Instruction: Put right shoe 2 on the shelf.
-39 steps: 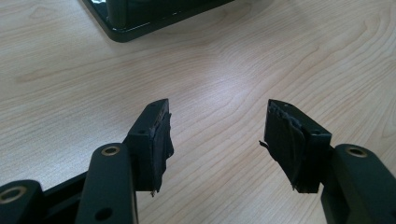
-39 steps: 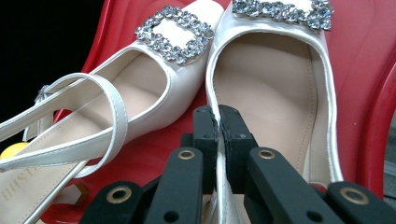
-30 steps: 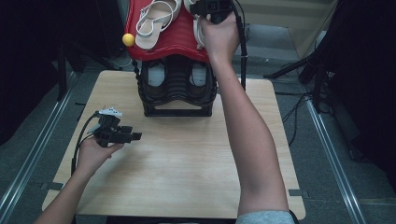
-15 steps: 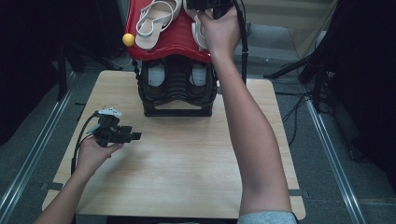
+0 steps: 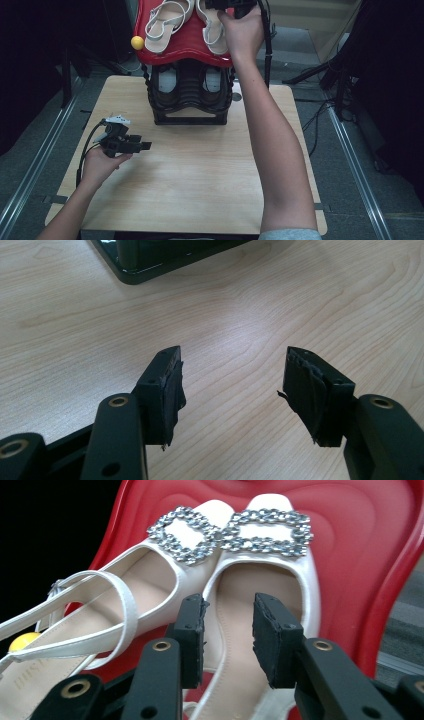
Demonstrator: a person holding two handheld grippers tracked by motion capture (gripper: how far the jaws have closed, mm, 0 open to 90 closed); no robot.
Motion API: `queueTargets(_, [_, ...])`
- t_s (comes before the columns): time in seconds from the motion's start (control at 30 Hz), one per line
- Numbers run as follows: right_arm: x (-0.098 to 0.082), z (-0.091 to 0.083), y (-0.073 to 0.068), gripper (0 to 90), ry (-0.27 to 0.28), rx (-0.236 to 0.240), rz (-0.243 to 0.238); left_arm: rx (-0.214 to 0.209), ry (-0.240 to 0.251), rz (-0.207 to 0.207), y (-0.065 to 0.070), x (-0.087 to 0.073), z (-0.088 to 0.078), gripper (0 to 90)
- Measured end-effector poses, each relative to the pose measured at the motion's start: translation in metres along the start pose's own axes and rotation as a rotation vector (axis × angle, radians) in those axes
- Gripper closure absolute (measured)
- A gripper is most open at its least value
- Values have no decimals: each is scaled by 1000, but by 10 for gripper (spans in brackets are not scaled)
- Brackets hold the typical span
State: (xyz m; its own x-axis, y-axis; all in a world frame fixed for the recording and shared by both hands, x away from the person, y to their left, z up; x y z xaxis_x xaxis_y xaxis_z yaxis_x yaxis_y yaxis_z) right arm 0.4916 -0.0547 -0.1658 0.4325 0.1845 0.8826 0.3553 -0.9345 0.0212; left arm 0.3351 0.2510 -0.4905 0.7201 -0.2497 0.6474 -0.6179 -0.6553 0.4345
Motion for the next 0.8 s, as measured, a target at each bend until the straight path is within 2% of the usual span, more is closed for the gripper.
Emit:
queueTargets(0.37, [-4, -9, 19, 618, -1, 10, 15, -4, -4, -2, 0, 0, 1, 413])
queueTargets(0.53, [-11, -11, 32, 604, 0, 1, 28, -2, -1, -1, 0, 0, 1, 413])
queueTargets(0.67, [-16, -14, 46, 576, 10, 23, 60, -1, -1, -2, 0, 1, 1, 413])
queueTargets(0.8, [-22, -14, 56, 564, 2, 5, 44, 2, 5, -2, 0, 1, 2, 413])
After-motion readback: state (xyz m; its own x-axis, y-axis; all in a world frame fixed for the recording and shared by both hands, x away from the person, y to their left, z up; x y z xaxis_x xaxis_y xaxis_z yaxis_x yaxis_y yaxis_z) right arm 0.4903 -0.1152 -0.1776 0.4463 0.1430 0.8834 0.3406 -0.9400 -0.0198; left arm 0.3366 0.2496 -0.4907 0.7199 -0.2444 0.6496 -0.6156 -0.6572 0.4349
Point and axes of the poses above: each handheld gripper's, and its own axes: z roughly forward along the jaws, x roughly out of its top, y roughly to its right, the point moved 1 cm from there along z, roughly forward along the jaws, and after that the axes turned 14 degrees about -x, right-handed, at the moved point
